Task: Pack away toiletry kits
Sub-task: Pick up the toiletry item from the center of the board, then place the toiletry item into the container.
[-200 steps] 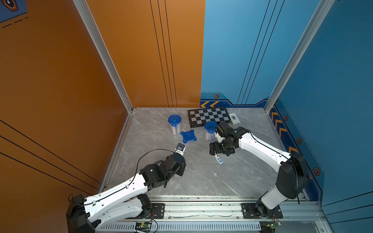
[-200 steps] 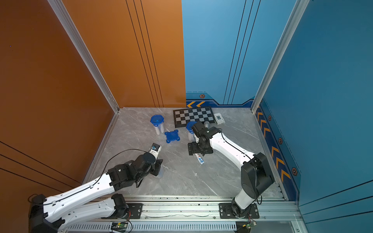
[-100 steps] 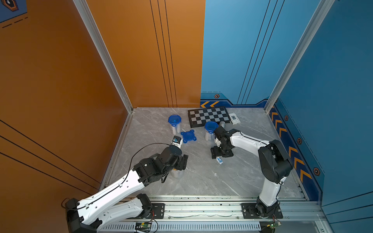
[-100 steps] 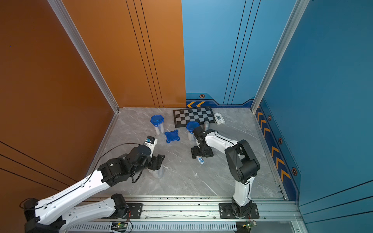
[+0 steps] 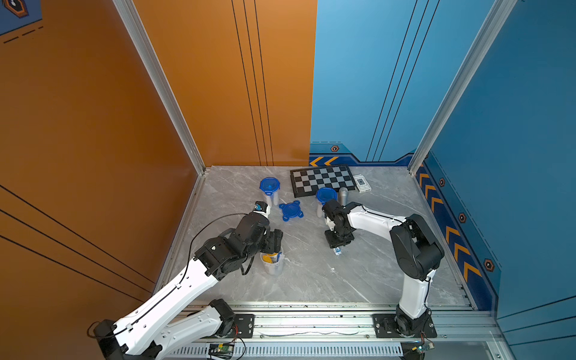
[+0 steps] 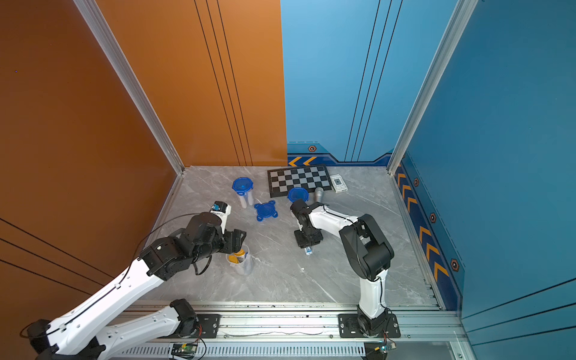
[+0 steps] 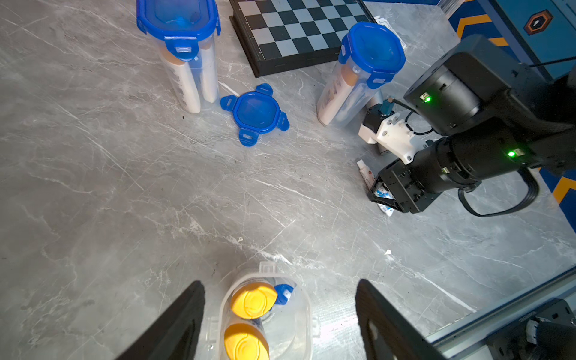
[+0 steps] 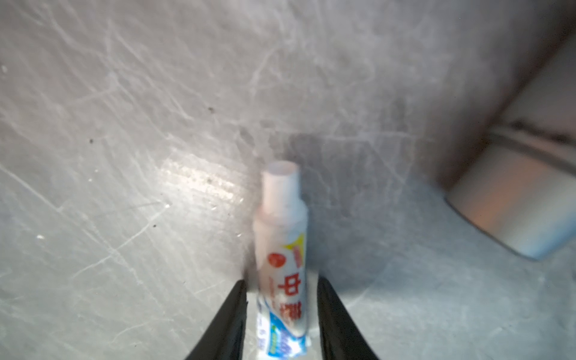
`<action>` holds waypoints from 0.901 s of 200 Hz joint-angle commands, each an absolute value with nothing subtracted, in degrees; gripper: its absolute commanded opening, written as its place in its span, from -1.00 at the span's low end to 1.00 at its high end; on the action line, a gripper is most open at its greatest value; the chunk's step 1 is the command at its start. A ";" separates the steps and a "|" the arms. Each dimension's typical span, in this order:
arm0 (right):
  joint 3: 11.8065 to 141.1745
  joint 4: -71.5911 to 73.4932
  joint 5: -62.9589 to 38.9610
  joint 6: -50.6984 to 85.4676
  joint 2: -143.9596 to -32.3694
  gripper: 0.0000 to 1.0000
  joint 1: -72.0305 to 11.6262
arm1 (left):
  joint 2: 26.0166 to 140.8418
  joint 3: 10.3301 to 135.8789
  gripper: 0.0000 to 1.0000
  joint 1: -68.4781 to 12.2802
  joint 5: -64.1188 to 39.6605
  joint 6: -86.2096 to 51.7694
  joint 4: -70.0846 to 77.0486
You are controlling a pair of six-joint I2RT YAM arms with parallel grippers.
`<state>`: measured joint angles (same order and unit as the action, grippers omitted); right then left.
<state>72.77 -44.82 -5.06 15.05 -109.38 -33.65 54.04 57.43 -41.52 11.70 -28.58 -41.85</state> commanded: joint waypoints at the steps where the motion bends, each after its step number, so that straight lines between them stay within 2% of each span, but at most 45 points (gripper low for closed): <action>1: 71.18 -45.42 -3.00 14.90 -108.41 -0.43 -34.58 | 54.61 60.66 0.59 -40.66 8.12 -28.59 -45.45; 29: 71.10 -44.37 -3.58 13.85 -106.63 -0.82 -35.04 | 54.59 62.09 0.69 -37.71 2.04 -31.19 -49.32; 51: 69.30 -40.05 -7.01 11.90 -101.43 -0.99 -36.45 | 54.83 62.12 0.70 -32.22 -7.92 -34.55 -51.76; 68: 66.94 -34.62 -11.26 11.00 -95.37 -1.00 -38.27 | 55.34 62.17 0.70 -29.91 -14.92 -36.30 -51.72; 96: 66.11 -28.76 -16.56 11.54 -88.27 -0.98 -43.16 | 57.58 63.86 0.70 -29.78 -20.45 -36.30 -51.64; 128: 68.40 -25.67 -21.35 13.85 -86.33 -0.97 -46.48 | 58.55 63.46 0.70 -29.62 -22.56 -37.40 -47.79; 180: 75.02 -25.40 -27.98 15.24 -87.58 -0.94 -50.14 | 59.76 59.98 0.52 -29.29 -23.92 -40.31 -39.43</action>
<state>71.26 -27.35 -23.38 13.91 -86.70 -48.82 59.18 61.91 -30.00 -21.65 -38.68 -44.01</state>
